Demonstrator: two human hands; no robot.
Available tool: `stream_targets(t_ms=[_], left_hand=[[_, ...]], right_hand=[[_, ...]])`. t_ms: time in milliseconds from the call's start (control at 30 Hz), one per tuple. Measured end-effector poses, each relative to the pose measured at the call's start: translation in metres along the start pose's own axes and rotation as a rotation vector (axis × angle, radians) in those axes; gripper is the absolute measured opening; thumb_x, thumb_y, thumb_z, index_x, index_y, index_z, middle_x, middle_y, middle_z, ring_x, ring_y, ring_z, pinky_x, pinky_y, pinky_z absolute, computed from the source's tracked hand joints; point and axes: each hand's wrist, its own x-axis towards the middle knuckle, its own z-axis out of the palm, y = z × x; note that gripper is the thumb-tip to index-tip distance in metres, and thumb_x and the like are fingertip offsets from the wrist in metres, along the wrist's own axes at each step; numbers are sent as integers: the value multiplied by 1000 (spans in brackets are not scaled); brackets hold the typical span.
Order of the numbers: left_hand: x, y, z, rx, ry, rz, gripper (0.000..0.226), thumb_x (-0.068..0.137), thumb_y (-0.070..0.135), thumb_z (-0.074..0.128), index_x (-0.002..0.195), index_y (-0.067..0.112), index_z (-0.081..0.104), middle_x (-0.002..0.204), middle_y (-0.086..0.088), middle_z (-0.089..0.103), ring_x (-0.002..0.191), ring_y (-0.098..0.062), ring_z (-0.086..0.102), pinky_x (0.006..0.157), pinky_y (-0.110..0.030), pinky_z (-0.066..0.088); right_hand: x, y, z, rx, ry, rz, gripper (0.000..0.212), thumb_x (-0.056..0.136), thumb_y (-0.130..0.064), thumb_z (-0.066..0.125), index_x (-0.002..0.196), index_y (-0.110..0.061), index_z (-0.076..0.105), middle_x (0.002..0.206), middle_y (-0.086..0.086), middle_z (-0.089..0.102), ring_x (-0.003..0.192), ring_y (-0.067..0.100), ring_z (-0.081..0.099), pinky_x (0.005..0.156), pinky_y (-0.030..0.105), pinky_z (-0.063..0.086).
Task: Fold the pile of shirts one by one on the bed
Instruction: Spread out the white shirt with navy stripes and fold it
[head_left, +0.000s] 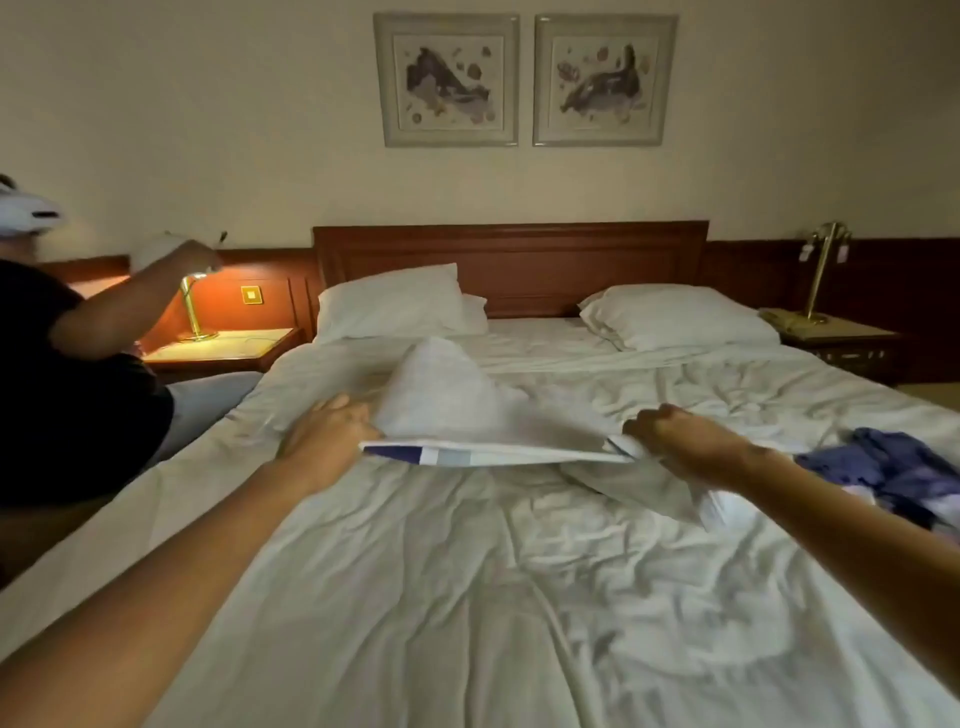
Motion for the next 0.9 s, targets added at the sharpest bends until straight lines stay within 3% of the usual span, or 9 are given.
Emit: stream_targets(t_ms=[200, 300, 433, 567, 633, 700, 767, 833, 900], left_hand=[[-141, 44, 122, -100, -422, 73, 54, 101, 14, 46, 144, 46, 43, 137, 16, 51, 126, -16, 42, 104, -26, 34], [-174, 42, 129, -186, -418, 55, 67, 97, -1, 42, 152, 38, 36, 152, 18, 41, 132, -14, 41, 111, -24, 31], [-184, 37, 111, -249, -399, -111, 68, 96, -1, 37, 148, 43, 41, 136, -2, 55, 120, -23, 55, 100, -26, 42], [-179, 26, 91, -350, -509, -199, 39, 101, 34, 56, 133, 13, 62, 132, -16, 59, 120, -34, 57, 97, -34, 45], [-180, 18, 80, -396, -740, -222, 38, 103, 40, 51, 138, 27, 58, 139, -10, 56, 121, -28, 56, 100, -28, 44], [-183, 17, 71, -334, -964, -190, 41, 100, 46, 54, 141, 39, 50, 145, 6, 50, 127, -18, 52, 105, -23, 39], [-183, 14, 74, -429, -1029, -227, 46, 89, 64, 58, 126, 36, 62, 134, 14, 54, 122, -12, 54, 104, -24, 40], [-182, 14, 87, -556, -787, -318, 49, 85, 70, 56, 94, 24, 70, 111, 1, 65, 103, -15, 61, 88, -26, 45], [-186, 16, 104, -562, -568, -392, 38, 88, 63, 57, 99, 28, 68, 119, -8, 58, 117, -24, 54, 98, -35, 42]], right_hand=[[-111, -50, 127, 580, -165, 31, 31, 75, -22, 70, 78, -50, 56, 83, -26, 63, 77, -9, 58, 67, 10, 39], [-139, -51, 144, 637, -152, 104, 24, 78, -15, 65, 83, -39, 60, 81, -17, 65, 74, 1, 61, 66, 22, 47], [-153, -46, 124, 651, -127, 119, 24, 83, -13, 70, 89, -36, 64, 87, -15, 68, 82, 6, 64, 77, 23, 48], [-153, -49, 79, 638, -240, 85, 22, 78, -53, 78, 69, -40, 62, 66, -20, 62, 59, -4, 54, 58, 13, 39], [-151, -53, 64, 604, -526, 142, 57, 73, -85, 56, 59, -30, 62, 58, -16, 61, 51, 1, 50, 55, 16, 38], [-149, -55, 65, 625, -697, 190, 82, 71, -96, 36, 68, -25, 77, 68, -6, 73, 57, 8, 61, 63, 19, 45], [-149, -60, 77, 614, -549, 231, 79, 69, -97, 31, 75, -34, 78, 78, -4, 74, 71, 9, 66, 70, 21, 45], [-151, -69, 99, 567, -336, 220, 60, 72, -93, 32, 92, -51, 71, 105, -9, 70, 102, 11, 62, 88, 25, 45], [-158, -81, 130, 542, -384, 194, 70, 76, -89, 27, 134, -56, 48, 147, -11, 47, 138, 13, 38, 114, 40, 30]])
